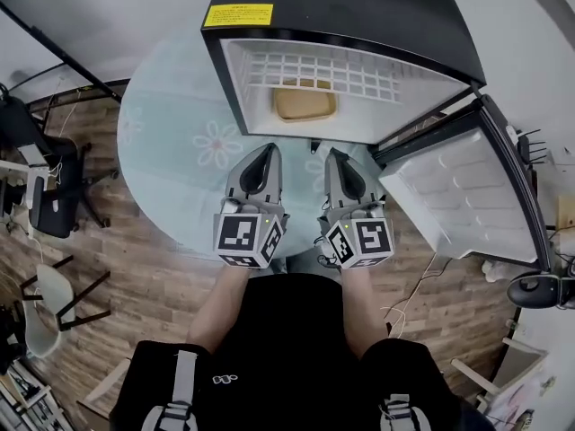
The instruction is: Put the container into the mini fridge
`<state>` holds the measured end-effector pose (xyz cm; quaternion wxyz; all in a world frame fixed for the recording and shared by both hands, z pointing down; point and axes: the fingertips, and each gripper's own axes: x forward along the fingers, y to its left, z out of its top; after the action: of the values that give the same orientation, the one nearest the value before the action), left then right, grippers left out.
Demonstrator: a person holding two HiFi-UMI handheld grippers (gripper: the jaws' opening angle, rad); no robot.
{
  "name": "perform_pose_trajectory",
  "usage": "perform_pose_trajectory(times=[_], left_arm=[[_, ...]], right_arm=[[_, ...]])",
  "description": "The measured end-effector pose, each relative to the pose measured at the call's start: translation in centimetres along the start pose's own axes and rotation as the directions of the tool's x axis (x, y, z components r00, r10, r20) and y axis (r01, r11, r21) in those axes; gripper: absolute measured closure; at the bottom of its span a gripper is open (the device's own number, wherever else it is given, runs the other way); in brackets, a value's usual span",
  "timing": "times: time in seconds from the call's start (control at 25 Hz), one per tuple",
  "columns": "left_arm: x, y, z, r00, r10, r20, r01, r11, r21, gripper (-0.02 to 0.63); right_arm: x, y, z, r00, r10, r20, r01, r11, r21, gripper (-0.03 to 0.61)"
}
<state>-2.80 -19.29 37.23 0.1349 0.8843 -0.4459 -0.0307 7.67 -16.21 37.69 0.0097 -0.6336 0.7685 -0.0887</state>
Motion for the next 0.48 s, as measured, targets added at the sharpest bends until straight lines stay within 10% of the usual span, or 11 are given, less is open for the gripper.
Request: perform_pose_trajectory(times=[0.48], left_arm=[[-0.7, -4.5, 0.4, 1.0, -0.009, 0.018, 0.009, 0.999, 0.044, 0.606]], right_arm=[[-2.9, -1.3, 2.2, 0.999, 0.005, 0.039, -0.003, 0.998, -0.057, 0.574]])
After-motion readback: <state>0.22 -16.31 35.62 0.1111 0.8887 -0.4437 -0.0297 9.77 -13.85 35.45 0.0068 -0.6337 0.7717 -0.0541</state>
